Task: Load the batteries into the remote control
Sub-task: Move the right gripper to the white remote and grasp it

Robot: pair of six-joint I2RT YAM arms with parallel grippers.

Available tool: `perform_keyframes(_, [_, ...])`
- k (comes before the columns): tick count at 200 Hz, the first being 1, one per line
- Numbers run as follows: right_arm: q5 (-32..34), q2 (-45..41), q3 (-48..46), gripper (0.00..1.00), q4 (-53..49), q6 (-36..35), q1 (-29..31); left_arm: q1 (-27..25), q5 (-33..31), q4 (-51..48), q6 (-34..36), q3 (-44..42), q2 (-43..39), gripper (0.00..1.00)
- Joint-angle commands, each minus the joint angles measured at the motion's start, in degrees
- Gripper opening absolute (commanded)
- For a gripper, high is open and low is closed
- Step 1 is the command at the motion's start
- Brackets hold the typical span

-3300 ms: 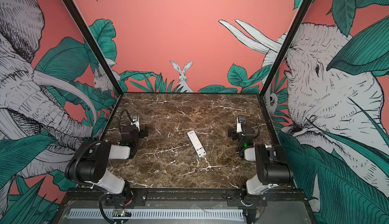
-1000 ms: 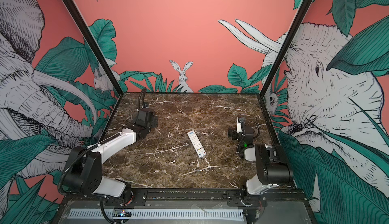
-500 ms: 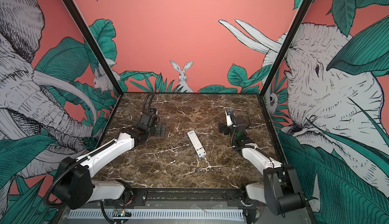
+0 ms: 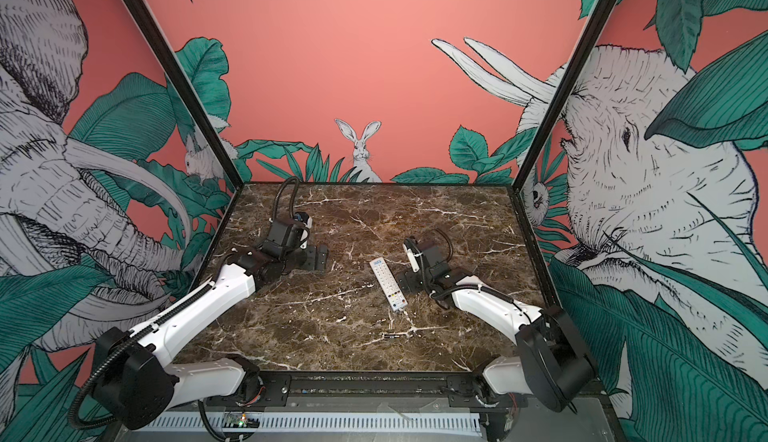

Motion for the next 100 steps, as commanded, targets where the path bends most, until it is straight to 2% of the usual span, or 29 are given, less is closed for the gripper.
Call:
perform_keyframes(1, [-1.25, 2.99, 1.15, 0.99, -3.08, 4.83, 3.35, -0.28, 2.07, -1.4, -1.01, 1.56, -0.52, 0.99])
perform_keyframes(46, [-1.99, 7.33, 2.08, 0.99, -1.83, 6.98, 8.18, -0.27, 1.99, -0.21, 0.08, 1.41, -0.2, 1.0])
perform_keyframes(100, [0.36, 9.86, 2.74, 0.99, -2.48, 8.15, 9.03, -0.26, 4.69, 3.26, 0.75, -0.71, -0.12, 1.0])
